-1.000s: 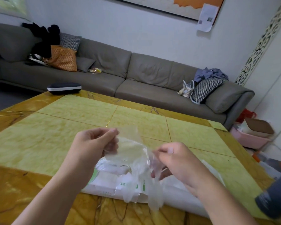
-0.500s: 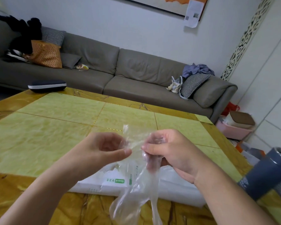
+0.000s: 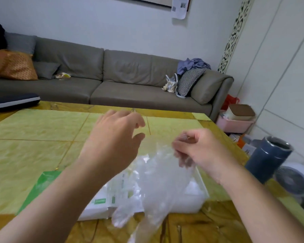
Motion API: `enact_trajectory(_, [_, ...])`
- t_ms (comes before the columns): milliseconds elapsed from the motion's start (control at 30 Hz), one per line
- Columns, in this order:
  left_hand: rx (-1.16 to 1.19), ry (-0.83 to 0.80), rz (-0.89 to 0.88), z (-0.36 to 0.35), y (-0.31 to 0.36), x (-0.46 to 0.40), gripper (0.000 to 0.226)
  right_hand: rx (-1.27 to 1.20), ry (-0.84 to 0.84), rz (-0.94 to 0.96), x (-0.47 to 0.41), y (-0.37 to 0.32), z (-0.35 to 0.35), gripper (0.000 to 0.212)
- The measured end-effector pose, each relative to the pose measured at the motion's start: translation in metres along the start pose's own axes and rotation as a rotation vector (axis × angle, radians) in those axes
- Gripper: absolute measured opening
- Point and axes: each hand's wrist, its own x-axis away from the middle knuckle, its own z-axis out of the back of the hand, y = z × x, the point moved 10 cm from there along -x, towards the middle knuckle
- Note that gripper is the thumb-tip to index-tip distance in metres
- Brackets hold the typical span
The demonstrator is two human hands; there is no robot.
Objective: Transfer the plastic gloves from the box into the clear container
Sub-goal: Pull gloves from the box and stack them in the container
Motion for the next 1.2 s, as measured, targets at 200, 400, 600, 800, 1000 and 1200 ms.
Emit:
enact_trajectory(200, [0.004, -0.405, 0.019, -0.110, 0.040, 0.024, 0.039, 0.094, 0.188, -0.096, 0.002, 0.080, 0.024, 0.027])
enact_trajectory(400, [-0.051, -0.694, 0.110, -0.172, 0.010, 0.041, 0.052, 0.495, 0.285, -0.078, 0.004, 0.094, 0.042, 0.032])
enact_trajectory(600, [-0.079, -0.769, 0.104, -0.189, 0.011, 0.036, 0.056, 0.684, 0.239, -0.145, 0.004, 0.103, 0.041, 0.025])
enact_trajectory(800, [-0.151, -0.802, 0.132, -0.207, 0.007, 0.032, 0.049, 0.766, 0.206, 0.050, 0.012, 0.051, 0.037, 0.029])
enact_trajectory(1000, [-0.154, -0.781, 0.115, -0.212, 0.006, 0.030, 0.044, 0.847, -0.183, 0.063, 0.024, 0.030, -0.030, 0.025])
enact_trajectory(1200, [-0.027, -0.786, 0.130, -0.196, -0.001, 0.034, 0.050, 1.004, -0.295, -0.109, 0.012, 0.077, -0.041, 0.026])
